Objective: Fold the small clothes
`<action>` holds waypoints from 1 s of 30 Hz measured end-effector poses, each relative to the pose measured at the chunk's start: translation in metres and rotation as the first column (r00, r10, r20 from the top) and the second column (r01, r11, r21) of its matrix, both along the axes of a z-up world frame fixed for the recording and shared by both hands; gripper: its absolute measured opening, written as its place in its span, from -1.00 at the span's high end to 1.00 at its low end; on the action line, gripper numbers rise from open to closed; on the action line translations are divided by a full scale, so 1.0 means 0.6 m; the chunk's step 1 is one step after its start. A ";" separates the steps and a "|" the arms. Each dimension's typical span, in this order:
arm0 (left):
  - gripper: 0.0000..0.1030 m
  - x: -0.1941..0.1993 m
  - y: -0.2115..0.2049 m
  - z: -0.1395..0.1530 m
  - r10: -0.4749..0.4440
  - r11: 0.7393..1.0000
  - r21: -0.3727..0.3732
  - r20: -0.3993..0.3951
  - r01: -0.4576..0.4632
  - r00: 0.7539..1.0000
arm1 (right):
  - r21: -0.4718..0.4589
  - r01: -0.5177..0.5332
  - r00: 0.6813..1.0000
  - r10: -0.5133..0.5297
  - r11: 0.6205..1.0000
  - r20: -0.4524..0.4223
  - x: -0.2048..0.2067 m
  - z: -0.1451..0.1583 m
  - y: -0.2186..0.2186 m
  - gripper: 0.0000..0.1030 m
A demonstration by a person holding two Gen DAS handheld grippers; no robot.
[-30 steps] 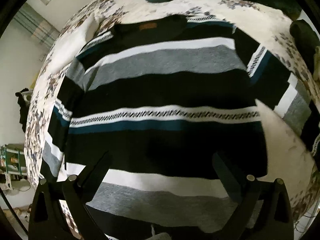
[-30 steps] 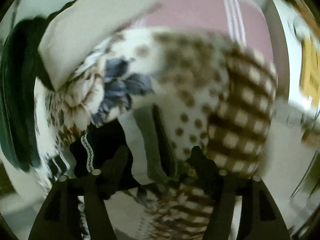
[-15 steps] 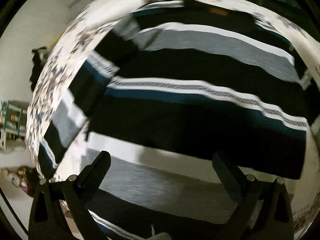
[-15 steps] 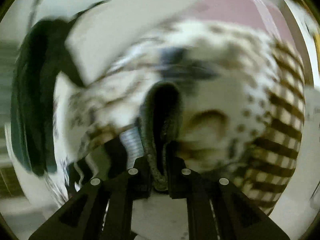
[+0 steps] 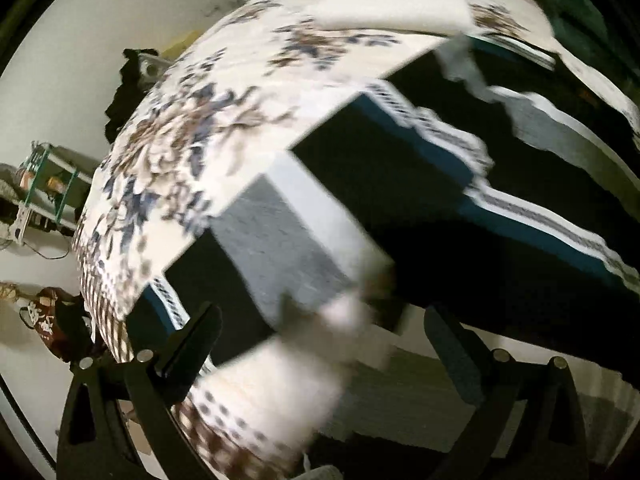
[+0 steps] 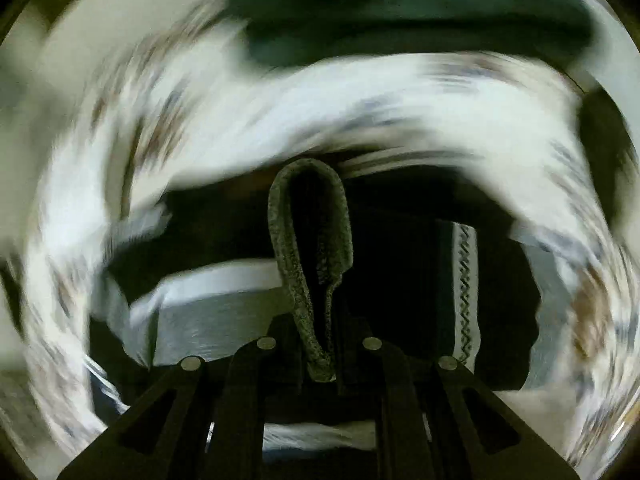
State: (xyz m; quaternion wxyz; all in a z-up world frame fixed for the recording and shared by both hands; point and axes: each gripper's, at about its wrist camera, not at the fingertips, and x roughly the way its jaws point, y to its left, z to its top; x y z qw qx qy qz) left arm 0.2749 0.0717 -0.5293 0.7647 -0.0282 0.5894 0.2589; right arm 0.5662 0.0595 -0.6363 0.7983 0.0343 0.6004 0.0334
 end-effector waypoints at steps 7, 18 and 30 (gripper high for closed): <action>-1.00 -0.008 0.088 -0.014 0.035 0.999 -0.028 0.037 -0.034 0.999 | -0.176 -0.324 0.945 0.327 0.930 -0.011 -0.044 -0.067 0.340 0.79; -1.00 -0.116 0.239 0.012 0.220 0.957 -0.203 0.038 -0.208 0.975 | 0.201 -0.161 0.967 0.196 0.966 -0.165 -0.102 -0.032 0.188 -0.26; -0.27 -0.219 0.350 -0.141 0.428 0.748 -0.532 -0.071 -0.397 0.901 | 0.182 0.179 0.934 -0.109 0.967 -0.342 -0.246 -0.110 -0.012 -0.28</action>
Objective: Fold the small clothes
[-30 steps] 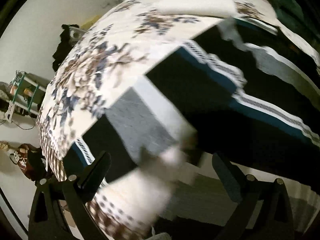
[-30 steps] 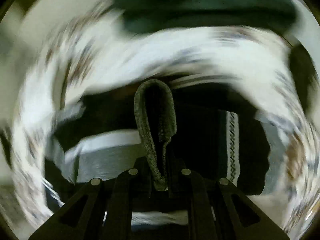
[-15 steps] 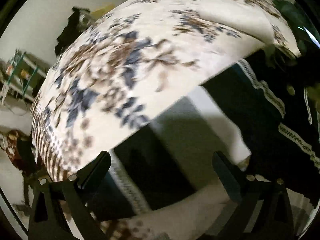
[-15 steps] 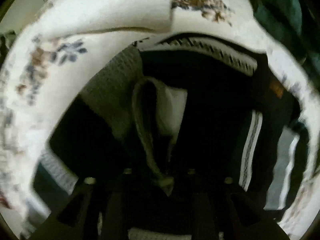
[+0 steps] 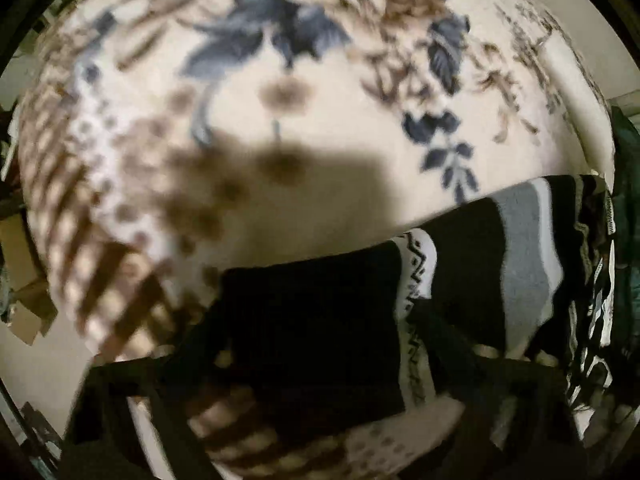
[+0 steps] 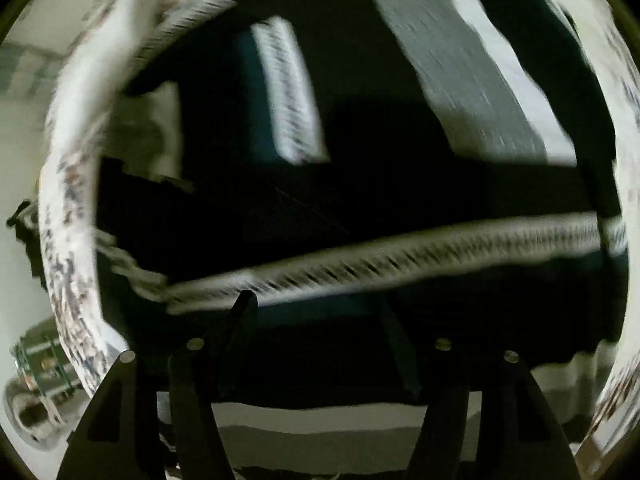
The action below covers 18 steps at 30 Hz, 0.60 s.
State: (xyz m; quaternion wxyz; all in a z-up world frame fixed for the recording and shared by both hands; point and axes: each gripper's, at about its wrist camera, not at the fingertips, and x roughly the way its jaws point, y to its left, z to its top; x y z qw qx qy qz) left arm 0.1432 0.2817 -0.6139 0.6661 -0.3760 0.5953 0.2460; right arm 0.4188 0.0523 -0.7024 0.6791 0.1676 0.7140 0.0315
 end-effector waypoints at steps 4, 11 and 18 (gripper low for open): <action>0.85 -0.004 0.016 0.033 0.086 0.996 0.020 0.086 -0.088 0.993 | -0.002 0.007 1.000 -0.007 1.000 -0.021 -0.027 -0.009 -0.007 -0.28; 0.86 0.037 0.106 0.141 0.086 0.976 0.173 0.234 -0.129 0.968 | 0.036 -0.075 0.997 0.075 0.997 0.018 -0.059 0.013 0.041 -0.27; 0.71 0.082 0.215 0.102 0.135 0.984 0.075 0.289 -0.163 0.948 | -0.034 -0.102 0.994 0.103 0.994 0.025 -0.076 0.004 0.076 -0.35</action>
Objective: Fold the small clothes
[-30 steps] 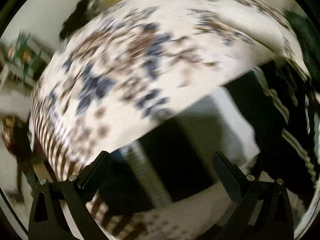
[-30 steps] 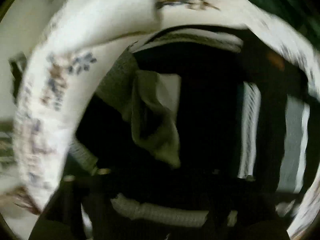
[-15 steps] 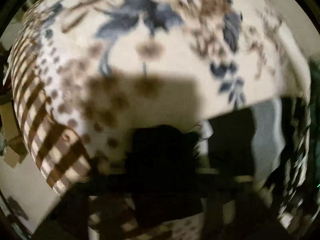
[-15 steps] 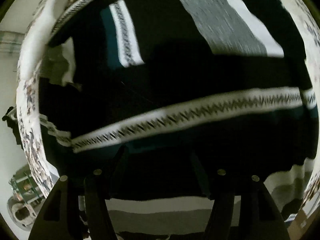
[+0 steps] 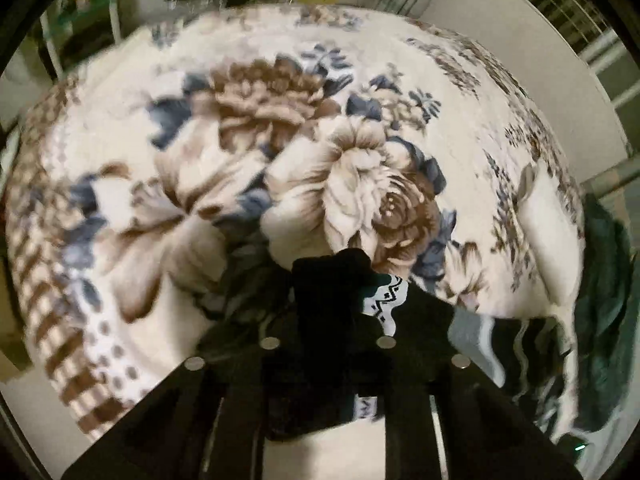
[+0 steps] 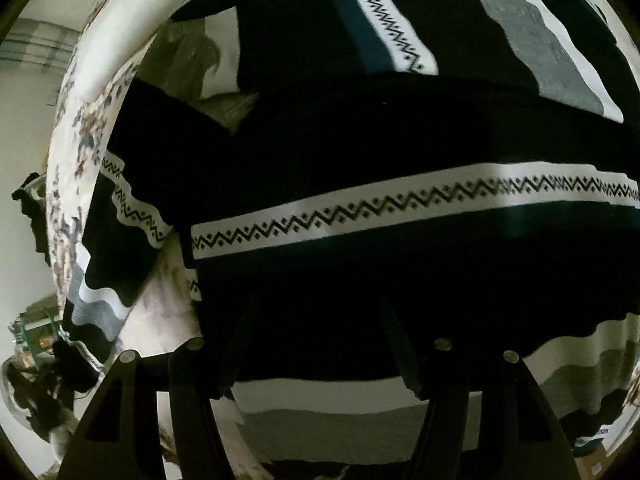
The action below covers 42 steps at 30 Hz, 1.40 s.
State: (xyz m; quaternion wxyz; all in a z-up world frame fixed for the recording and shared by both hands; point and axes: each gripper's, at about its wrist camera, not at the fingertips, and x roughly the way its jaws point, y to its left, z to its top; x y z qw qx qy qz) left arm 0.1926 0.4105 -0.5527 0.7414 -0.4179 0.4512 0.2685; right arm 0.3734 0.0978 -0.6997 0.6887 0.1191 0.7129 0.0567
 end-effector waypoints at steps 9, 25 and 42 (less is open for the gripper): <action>-0.32 -0.133 -0.023 -0.028 0.236 0.957 -0.188 0.064 -0.220 0.970 | -0.053 0.045 0.998 -0.042 0.998 0.051 -0.009 0.026 -0.032 -0.71; 0.76 0.024 -0.058 0.010 0.130 0.982 0.126 0.067 -0.138 0.989 | -0.281 0.136 0.983 -0.095 0.950 0.156 0.040 0.064 -0.173 -0.71; 0.76 0.373 -0.676 0.200 -0.563 0.801 0.324 0.127 0.503 0.817 | 0.012 0.212 0.974 -0.212 0.977 0.079 0.128 0.092 -0.496 -0.71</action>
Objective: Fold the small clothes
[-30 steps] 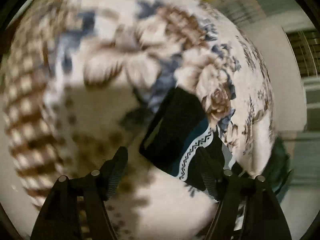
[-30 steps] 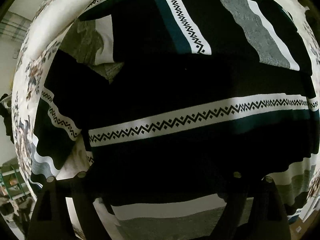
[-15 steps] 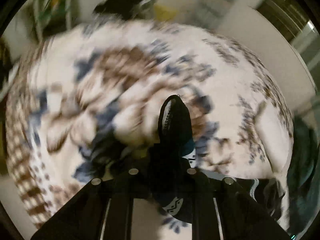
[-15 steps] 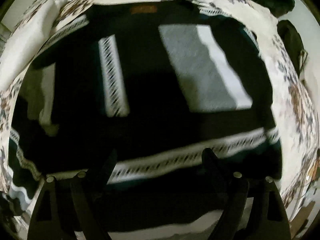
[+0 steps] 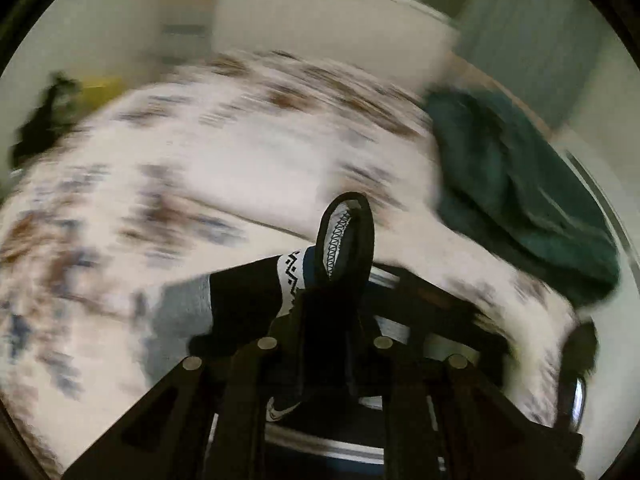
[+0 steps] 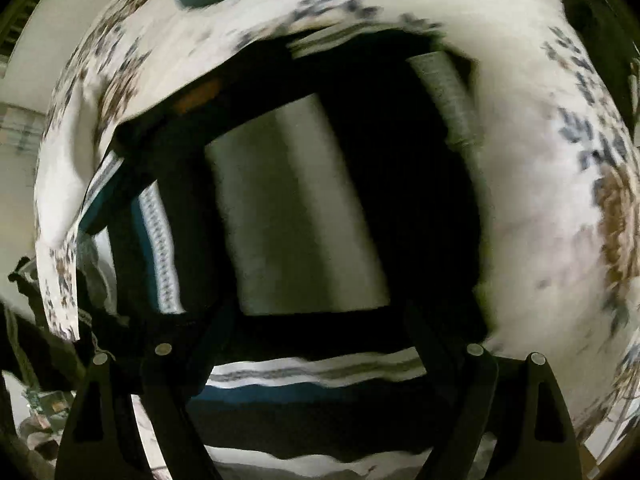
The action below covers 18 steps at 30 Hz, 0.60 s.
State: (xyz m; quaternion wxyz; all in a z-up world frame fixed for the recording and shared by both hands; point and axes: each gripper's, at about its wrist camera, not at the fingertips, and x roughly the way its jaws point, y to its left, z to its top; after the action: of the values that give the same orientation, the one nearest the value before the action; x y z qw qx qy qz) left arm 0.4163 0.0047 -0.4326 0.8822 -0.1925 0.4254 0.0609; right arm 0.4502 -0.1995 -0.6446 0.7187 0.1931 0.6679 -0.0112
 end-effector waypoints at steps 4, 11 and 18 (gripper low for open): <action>0.75 0.068 -0.205 -0.045 -0.168 0.985 -0.038 -0.044 0.166 0.985 | -0.009 0.059 0.998 -0.059 0.998 -0.023 0.005 -0.007 -0.111 -0.71; 0.22 0.093 -0.403 -0.092 -0.290 0.950 0.069 -0.165 0.304 0.943 | 0.025 0.099 0.993 -0.097 0.995 -0.069 -0.014 -0.016 -0.280 -0.71; -0.89 0.016 -0.320 -0.074 -0.148 0.956 0.235 -0.129 0.175 0.981 | 0.175 0.070 0.998 -0.068 0.982 -0.018 -0.020 0.032 -0.311 -0.71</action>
State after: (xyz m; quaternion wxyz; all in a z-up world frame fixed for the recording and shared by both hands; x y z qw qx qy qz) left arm 0.4261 -0.1874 -0.4770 0.8763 -0.0430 0.4771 0.0513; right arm 0.4380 -0.3860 -0.6255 0.6940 0.2788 0.6634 0.0218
